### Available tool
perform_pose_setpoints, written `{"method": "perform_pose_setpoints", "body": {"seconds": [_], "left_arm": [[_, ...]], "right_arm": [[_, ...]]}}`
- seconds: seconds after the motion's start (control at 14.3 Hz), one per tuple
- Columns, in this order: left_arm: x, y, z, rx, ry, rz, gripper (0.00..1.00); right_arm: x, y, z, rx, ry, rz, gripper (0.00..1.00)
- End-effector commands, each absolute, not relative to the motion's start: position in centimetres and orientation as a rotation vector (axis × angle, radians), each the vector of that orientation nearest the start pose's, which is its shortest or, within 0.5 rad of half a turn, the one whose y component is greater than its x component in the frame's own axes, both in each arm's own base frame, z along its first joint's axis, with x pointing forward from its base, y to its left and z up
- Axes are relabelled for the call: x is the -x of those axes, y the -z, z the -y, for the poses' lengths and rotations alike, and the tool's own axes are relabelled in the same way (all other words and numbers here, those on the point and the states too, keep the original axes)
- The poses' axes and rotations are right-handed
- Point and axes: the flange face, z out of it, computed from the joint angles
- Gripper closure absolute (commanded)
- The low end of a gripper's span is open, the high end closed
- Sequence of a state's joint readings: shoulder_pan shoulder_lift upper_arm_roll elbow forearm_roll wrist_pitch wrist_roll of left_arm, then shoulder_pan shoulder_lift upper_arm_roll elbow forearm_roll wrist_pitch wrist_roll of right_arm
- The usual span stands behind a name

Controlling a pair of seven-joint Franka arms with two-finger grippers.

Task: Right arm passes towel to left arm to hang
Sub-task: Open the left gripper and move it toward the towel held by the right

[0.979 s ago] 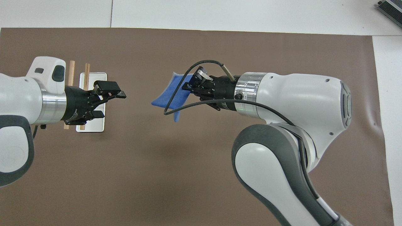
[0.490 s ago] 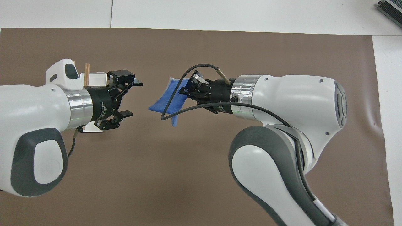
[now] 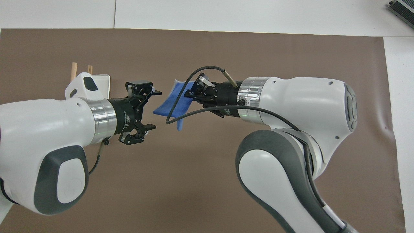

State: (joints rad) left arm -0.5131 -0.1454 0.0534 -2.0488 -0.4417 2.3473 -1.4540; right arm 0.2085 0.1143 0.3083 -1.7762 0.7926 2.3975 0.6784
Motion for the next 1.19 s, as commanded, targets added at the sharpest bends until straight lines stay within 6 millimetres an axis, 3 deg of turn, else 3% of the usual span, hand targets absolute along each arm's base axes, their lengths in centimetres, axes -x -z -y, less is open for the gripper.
{"method": "perform_pose_setpoints", "body": {"seconds": [0.0,0.35,0.49,0.7,0.84,1.12], "left_arm": [[-48.8,-55.5,24.9,-1.963,0.072,-1.551,0.0],[-48.9,-55.6,25.0,-1.939,0.056,-1.554,0.0],[-48.8,-55.6,25.1,-1.937,0.06,-1.559,0.12],[-48.1,-55.6,26.5,-1.917,0.099,-1.589,0.14],[-47.6,-55.7,27.2,-1.914,0.112,-1.59,0.24],[-47.6,-55.7,27.2,-1.912,0.113,-1.593,0.7]], "right_arm": [[-55.7,-55.4,-31.2,2.169,-0.025,-0.718,1.0],[-55.7,-55.7,-30.9,2.17,-0.028,-0.717,1.0],[-55.7,-55.7,-30.8,2.174,-0.034,-0.713,1.0],[-55.7,-55.7,-30.6,2.173,-0.032,-0.716,1.0],[-55.7,-55.7,-30.6,2.175,-0.032,-0.716,1.0],[-55.8,-55.6,-30.5,2.176,-0.034,-0.717,1.0]]}}
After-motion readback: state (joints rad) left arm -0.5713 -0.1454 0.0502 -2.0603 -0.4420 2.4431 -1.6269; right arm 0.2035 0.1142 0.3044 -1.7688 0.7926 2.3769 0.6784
